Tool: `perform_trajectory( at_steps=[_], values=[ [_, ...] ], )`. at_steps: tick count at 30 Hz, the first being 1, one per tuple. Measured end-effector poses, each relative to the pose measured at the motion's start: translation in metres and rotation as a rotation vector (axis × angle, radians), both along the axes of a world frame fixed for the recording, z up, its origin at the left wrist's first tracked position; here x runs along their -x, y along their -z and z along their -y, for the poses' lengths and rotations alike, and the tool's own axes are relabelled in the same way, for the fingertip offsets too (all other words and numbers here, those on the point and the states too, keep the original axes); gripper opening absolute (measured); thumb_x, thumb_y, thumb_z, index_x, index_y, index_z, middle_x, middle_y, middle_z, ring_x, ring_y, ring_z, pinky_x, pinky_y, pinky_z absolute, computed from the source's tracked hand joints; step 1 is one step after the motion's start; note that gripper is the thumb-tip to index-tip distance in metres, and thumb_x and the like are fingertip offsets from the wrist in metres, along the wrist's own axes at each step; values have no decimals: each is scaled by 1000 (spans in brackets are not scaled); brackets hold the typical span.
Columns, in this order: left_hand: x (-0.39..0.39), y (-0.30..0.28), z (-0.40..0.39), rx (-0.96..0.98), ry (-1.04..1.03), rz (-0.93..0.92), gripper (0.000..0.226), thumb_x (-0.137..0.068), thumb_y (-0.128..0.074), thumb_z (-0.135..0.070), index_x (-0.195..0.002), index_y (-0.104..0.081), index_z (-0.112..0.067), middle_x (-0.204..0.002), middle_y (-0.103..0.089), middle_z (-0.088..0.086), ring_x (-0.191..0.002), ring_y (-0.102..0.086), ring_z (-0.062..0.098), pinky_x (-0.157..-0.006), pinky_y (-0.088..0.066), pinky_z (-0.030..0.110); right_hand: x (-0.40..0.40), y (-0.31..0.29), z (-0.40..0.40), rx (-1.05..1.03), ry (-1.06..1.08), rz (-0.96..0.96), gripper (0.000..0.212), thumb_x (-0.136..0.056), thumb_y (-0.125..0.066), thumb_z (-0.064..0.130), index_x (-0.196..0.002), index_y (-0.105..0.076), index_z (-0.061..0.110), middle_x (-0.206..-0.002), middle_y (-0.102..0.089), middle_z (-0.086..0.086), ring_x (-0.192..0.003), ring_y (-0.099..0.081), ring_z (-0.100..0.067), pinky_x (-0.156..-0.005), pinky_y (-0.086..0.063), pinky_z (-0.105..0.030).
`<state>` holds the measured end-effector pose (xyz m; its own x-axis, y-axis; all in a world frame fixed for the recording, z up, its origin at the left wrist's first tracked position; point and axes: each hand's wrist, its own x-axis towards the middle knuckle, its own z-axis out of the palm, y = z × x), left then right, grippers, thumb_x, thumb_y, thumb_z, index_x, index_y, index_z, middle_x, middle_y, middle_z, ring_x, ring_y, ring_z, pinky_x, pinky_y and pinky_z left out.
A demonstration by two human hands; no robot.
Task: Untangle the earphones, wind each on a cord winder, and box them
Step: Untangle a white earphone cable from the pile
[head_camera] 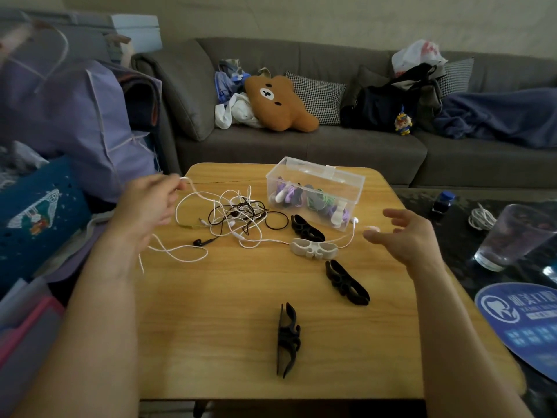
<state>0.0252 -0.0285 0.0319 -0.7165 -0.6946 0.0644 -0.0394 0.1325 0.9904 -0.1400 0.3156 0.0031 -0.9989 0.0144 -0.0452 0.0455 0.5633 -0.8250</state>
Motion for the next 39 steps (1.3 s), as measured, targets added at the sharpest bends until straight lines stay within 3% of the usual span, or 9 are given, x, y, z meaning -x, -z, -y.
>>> perform_trajectory(
  at_steps=[4,8,10,15,21,26,31,36,39],
  values=[
    [-3,-18,-43,192,305,66,21,-101,-52,-20,-97,-68,-7,-64,-44,4,-43,-33,7,-39,-26,17,-31,-16,31,101,-230,-345,36,-86,-76,27,-120,-65,23,-113,-67,9,-101,-63,-5,-93,-56,-33],
    [3,-26,-94,212,571,88,22,-98,-58,-22,-101,-71,-5,-62,-51,5,-46,-41,6,-42,-32,16,-78,-30,72,281,-826,-301,49,-88,-74,40,-133,-58,30,-124,-66,14,-115,-63,-2,-100,-51,-30],
    [5,-23,-105,183,615,94,24,-96,-60,-22,-99,-70,-1,-60,-55,4,-50,-45,9,-45,-35,16,-86,-30,80,291,-889,-242,42,-91,-71,35,-129,-61,21,-105,-72,5,-90,-70,-5,-82,-57,-29],
    [1,-16,-89,422,552,220,29,-94,-63,-34,-82,-73,-10,-46,-49,-7,-41,-40,3,-45,-34,14,-65,-34,58,190,-575,-342,10,-93,-67,29,-85,-70,23,-72,-67,0,-58,-55,-1,-57,-49,-20],
    [-8,-9,-60,395,495,231,33,-93,-57,-37,-83,-67,-7,-47,-41,-6,-40,-33,6,-43,-31,16,-11,-30,2,371,274,-511,29,-103,-54,32,-103,-66,6,-86,-64,-4,-67,-53,-5,-53,-38,-4],
    [-11,-1,-51,487,397,292,33,-99,-55,-34,-82,-67,-9,-45,-46,-6,-41,-40,4,-47,-38,18,-2,-21,-22,379,447,-406,27,-103,-52,28,-119,-59,7,-108,-61,-6,-94,-59,-14,-82,-51,-21],
    [-3,2,-70,331,427,152,33,-103,-50,-27,-87,-60,0,-50,-49,5,-54,-63,25,-65,-56,39,-24,-16,12,43,173,-408,36,-94,-63,14,-130,-57,15,-133,-53,-9,-125,-48,-26,-105,-41,-37],
    [9,4,-98,284,441,101,38,-102,-52,-33,-86,-64,-1,-46,-43,1,-39,-37,14,-45,-33,25,-77,-23,69,237,-726,-335,35,-94,-66,38,-126,-62,23,-108,-72,10,-101,-67,-4,-88,-53,-22],
    [10,6,-103,315,432,106,44,-102,-51,-37,-80,-65,-2,-49,-43,-2,-42,-34,11,-44,-28,21,-89,-20,83,205,-867,-194,25,-97,-62,36,-115,-68,20,-81,-74,3,-65,-67,-7,-63,-55,-25]
  ],
)
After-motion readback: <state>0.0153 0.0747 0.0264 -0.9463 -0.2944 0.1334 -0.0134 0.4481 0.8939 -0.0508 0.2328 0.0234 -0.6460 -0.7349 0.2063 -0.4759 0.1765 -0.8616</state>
